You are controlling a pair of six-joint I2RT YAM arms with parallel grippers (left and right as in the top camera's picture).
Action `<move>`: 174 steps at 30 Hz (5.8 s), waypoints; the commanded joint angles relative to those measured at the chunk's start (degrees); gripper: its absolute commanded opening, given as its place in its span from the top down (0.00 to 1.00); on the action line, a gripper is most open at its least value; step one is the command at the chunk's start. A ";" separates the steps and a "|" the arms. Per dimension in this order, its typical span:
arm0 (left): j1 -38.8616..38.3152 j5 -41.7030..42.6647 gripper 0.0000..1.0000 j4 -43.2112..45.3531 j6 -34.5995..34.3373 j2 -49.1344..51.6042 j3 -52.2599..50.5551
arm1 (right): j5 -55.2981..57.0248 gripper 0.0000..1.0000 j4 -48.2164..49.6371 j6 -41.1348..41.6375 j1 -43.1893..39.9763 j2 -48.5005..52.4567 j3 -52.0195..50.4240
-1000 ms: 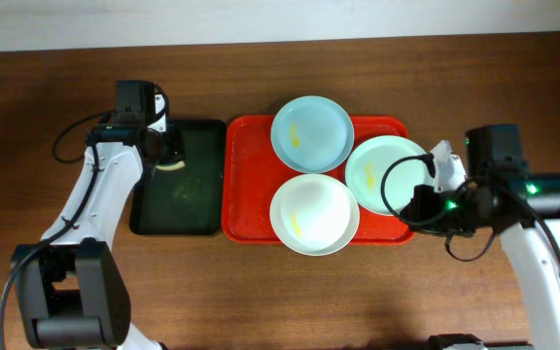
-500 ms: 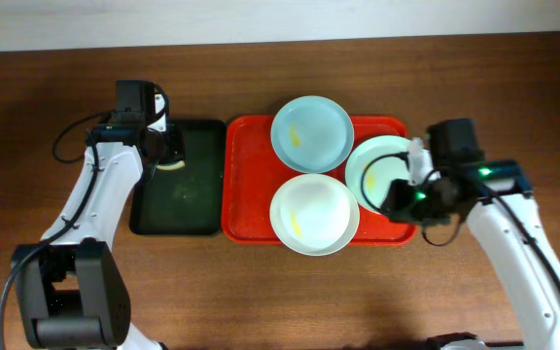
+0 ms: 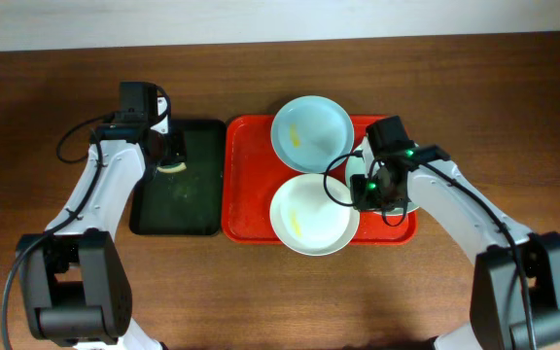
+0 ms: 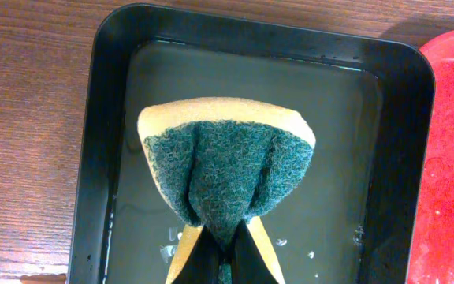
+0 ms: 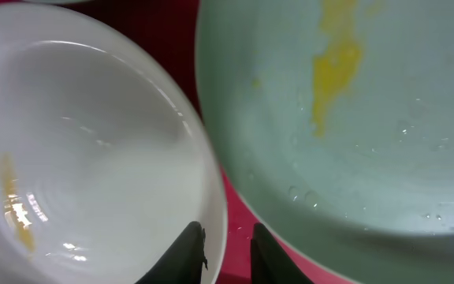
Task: Clean dirty plates on tray and stack at the side
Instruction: 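Reach the right gripper to the white plate's rim on the red tray, then grip the white plate rim with the right gripper and tilt it up, then carry the sponge with the left gripper into the white plate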
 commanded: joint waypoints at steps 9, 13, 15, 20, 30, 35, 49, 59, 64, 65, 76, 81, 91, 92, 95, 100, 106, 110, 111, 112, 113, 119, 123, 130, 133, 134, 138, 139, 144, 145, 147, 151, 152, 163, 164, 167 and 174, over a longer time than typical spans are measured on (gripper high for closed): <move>0.00 0.46 1.00 0.35 0.90 0.20 -0.20 | -1.66 0.88 -1.51 0.74 0.35 2.43 -0.55; 0.00 0.44 1.00 0.37 0.90 0.20 -0.20 | -1.70 0.88 -1.46 0.76 0.37 2.51 -0.74; 0.00 0.46 1.00 0.37 0.90 0.20 -0.20 | -2.80 0.89 -1.70 0.76 0.37 2.51 -0.74; 0.00 0.44 1.00 0.35 0.90 0.20 -0.20 | -3.43 0.88 -2.16 0.79 0.37 2.51 -0.74; 0.00 0.46 1.00 0.35 0.90 0.20 -0.20 | -4.74 0.87 -3.37 1.53 0.37 2.51 -2.03; 0.00 0.46 1.00 0.35 0.90 0.20 -0.20 | -5.81 0.87 -3.37 5.11 0.37 2.51 -3.23; 0.00 0.46 1.00 0.35 0.90 0.20 -0.20 | -21.73 0.51 -0.22 9.92 6.47 2.51 -3.56; 0.00 0.46 1.00 0.35 0.90 0.20 -0.20 | -11.30 0.21 -10.64 9.49 4.15 2.49 10.60; 0.00 0.44 1.00 0.35 0.90 0.20 -0.20 | -11.85 0.09 -5.73 9.49 3.56 2.49 10.71; 0.00 0.44 1.00 0.35 0.90 0.20 -0.20 | -11.41 0.39 -5.75 9.51 3.56 2.49 10.69; -0.07 0.46 1.00 0.57 0.90 0.20 -0.20 | 3.17 0.76 -5.03 9.70 8.68 3.28 8.17; -0.07 0.46 1.00 0.55 0.90 0.20 -0.20 | 3.39 0.76 -4.85 9.75 9.42 3.28 7.87; -0.07 0.46 1.00 0.57 0.90 0.20 -0.20 | 4.42 0.93 0.79 11.67 9.42 3.28 2.80; -0.07 0.46 1.00 0.57 0.90 0.20 -0.20 | 4.46 0.93 1.05 11.67 9.42 3.28 2.67; -0.07 0.46 1.00 0.57 0.90 0.20 -0.20 | 5.49 0.92 2.54 11.67 9.42 3.28 1.60; -0.07 0.46 1.00 0.57 0.90 0.20 -0.20 | 5.42 0.84 4.98 11.67 9.46 3.26 -0.72; -0.07 0.46 1.00 0.57 0.90 0.20 -0.20 | 4.98 0.53 5.44 11.54 9.49 3.26 -0.72; -0.07 0.46 1.00 0.57 0.90 0.20 -0.20 | 4.90 0.67 6.32 9.44 10.80 3.26 -0.74; -0.07 0.46 1.00 0.57 0.90 0.20 -0.20 | 5.27 0.68 6.38 9.46 11.08 3.26 -0.74; -0.07 0.48 1.00 0.57 0.90 0.20 -0.20 | 5.70 0.74 6.47 9.49 11.41 3.26 -0.74; -0.07 0.46 1.00 0.55 0.90 0.20 -0.20 | 6.21 0.77 6.49 9.51 11.67 3.26 -0.74; -0.07 0.46 1.00 0.55 0.90 0.20 -0.20 | 6.54 0.76 8.33 9.70 12.00 3.26 -1.99; -0.07 0.46 1.00 0.55 0.90 0.20 -0.20 | 6.49 0.83 9.86 9.70 11.98 3.26 -3.13; -0.07 0.46 1.00 0.55 0.90 0.20 -0.20 | 6.54 0.96 10.01 9.75 11.98 3.28 -3.15; -0.07 0.48 1.00 0.52 0.90 0.20 -0.20 | 6.54 0.96 10.56 9.99 11.98 3.28 -3.54; -0.07 0.46 1.00 0.55 0.90 0.20 -0.20 | 6.54 0.96 10.60 10.14 11.98 3.28 -3.63; -0.07 0.46 1.00 0.55 0.90 0.20 -0.20 | 6.54 0.96 10.75 10.34 11.98 3.28 -3.63; -0.07 0.46 1.00 0.52 0.90 0.20 -0.20 | 6.56 0.94 10.73 10.88 11.98 3.26 -3.63; -0.07 0.50 1.00 0.55 0.90 0.20 -0.20 | 6.54 0.81 10.73 11.17 11.98 3.28 -3.63; -0.07 0.87 1.00 0.55 0.90 0.20 -0.20 | 6.54 0.82 10.73 11.17 11.98 3.28 -3.63; -0.09 1.27 1.00 0.55 0.90 0.20 -0.20 | 6.54 0.82 10.82 11.17 11.98 3.26 -3.72; -0.11 1.31 1.00 0.55 0.90 0.20 -0.20 | 6.54 0.82 10.80 11.17 11.98 3.26 -3.74; -0.11 1.31 1.00 0.55 0.90 0.20 -0.20 | 6.54 0.82 10.80 11.17 11.98 3.28 -3.74; -0.11 1.29 1.00 0.50 0.92 0.20 -0.20 | 6.51 0.96 10.82 12.13 12.00 3.28 -4.26; -0.11 1.29 1.00 0.31 0.92 0.20 -0.20 | 6.51 0.96 10.82 12.98 11.98 3.28 -4.68; -0.11 1.31 1.00 -0.94 3.32 0.20 -0.20 | 6.54 0.96 10.78 13.77 11.98 3.28 -4.98; -0.11 6.23 1.00 -7.65 3.02 0.17 0.81 | 6.51 0.96 11.45 13.77 11.93 3.26 -4.96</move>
